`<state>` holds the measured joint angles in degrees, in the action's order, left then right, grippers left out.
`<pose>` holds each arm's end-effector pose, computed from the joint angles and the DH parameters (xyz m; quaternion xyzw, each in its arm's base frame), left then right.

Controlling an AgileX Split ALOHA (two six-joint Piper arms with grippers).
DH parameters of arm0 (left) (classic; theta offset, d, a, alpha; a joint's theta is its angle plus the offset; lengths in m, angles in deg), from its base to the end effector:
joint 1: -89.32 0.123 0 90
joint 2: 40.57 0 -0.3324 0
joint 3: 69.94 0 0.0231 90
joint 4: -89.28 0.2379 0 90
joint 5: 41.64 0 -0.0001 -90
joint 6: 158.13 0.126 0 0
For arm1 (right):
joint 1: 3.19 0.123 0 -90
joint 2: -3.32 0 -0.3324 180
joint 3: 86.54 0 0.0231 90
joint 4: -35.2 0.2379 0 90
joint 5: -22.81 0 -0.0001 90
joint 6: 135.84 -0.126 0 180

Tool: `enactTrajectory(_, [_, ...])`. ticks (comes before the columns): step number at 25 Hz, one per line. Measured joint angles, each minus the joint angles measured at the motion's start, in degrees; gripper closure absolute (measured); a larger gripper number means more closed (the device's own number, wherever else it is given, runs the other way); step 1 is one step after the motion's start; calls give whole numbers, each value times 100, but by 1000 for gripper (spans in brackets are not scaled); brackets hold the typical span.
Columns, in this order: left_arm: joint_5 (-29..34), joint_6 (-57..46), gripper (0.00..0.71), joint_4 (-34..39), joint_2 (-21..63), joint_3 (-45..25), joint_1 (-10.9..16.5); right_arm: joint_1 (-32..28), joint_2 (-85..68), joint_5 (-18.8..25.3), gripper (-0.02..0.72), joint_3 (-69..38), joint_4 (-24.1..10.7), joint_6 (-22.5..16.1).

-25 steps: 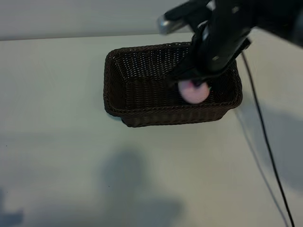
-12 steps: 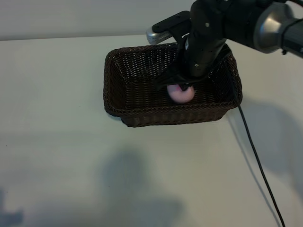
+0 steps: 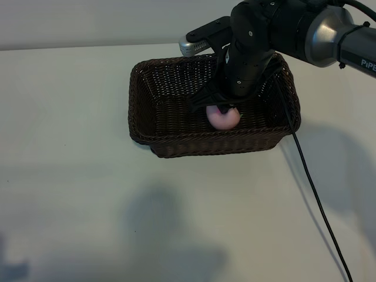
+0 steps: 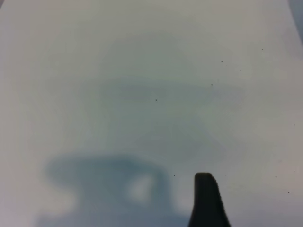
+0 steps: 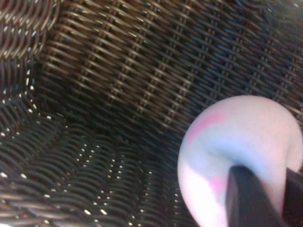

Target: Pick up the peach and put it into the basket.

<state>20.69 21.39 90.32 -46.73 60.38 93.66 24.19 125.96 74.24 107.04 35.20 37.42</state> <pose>-0.0356 -0.0007 0.2518 -0.0366 0.8571 0.0264 0.5131 0.4028 0.2086 0.2283 -0.1766 0.9696 0.0497 0.1620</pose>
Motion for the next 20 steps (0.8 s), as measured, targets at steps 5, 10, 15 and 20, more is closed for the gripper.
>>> enactTrajectory(5, [0,8,229,0,0,0,0,0,0,58,249,42,0,0])
enactTrajectory(10, [0,8,229,0,0,0,0,0,0,402,121,467,0,12])
enactTrajectory(15, [0,8,229,0,0,0,0,-7,0,1025,137,1213,-142,17])
enactTrajectory(20, [0,8,229,0,0,0,0,-448,0,1337,141,1389,-177,-24])
